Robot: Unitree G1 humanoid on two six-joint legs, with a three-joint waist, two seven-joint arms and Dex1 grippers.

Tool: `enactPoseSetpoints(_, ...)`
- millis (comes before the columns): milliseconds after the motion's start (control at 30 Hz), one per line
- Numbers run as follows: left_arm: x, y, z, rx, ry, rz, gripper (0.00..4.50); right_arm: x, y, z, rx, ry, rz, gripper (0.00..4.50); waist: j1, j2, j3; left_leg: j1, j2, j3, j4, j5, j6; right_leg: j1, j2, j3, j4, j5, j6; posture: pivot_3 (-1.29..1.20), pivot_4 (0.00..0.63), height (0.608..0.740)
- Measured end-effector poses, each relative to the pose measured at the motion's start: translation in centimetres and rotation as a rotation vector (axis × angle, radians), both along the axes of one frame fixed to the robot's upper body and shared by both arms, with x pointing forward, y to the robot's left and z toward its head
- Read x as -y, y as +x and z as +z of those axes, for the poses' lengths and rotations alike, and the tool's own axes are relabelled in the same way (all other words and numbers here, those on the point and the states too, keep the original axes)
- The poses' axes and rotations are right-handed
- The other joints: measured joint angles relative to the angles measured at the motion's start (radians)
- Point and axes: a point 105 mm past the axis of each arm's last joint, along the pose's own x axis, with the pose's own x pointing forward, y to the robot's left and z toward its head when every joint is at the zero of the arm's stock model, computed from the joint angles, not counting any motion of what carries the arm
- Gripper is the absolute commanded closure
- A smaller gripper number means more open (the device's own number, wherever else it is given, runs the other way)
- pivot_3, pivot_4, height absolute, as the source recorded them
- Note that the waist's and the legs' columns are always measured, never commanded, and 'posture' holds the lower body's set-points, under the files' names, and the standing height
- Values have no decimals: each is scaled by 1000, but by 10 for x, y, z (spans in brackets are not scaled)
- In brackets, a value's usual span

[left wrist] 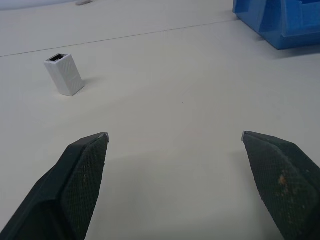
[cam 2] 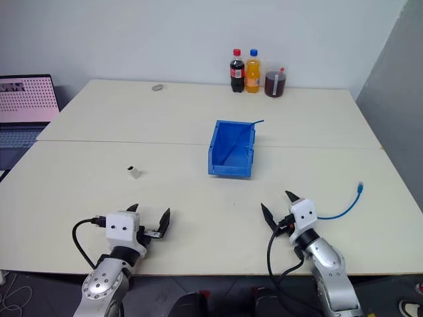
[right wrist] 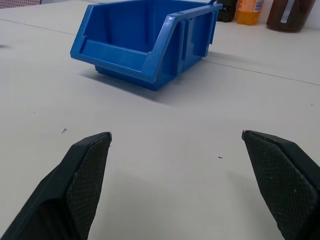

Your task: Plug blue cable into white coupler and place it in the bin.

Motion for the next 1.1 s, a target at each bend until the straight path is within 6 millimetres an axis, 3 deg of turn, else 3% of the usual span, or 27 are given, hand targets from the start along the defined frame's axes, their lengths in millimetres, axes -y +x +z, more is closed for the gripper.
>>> enactPoseSetpoints(733,6,-1,-2,-14,2,-57,0,1,1,1,3,-3,-6,59,1,0,0,0,0,-2,0,0,0,1,0,-6,0,0,-1,0,150,740)
enactPoseSetpoints(867,14,-5,-1,-19,-66,-153,0,1,1,1,3,-4,-9,59,0,0,0,0,0,-2,0,0,0,1,0,-6,0,-1,-1,0,150,740)
enactPoseSetpoints(967,28,-3,7,-9,-58,-289,0,5,1,4,17,-3,-36,59,1,0,0,0,0,-3,0,0,0,1,0,-7,1,-1,-1,0,150,740)
enactPoseSetpoints(1100,70,9,29,23,-22,-562,0,24,-9,17,66,-11,-154,59,21,1,0,-1,0,-4,0,0,0,1,0,-8,0,-1,-1,0,150,740)
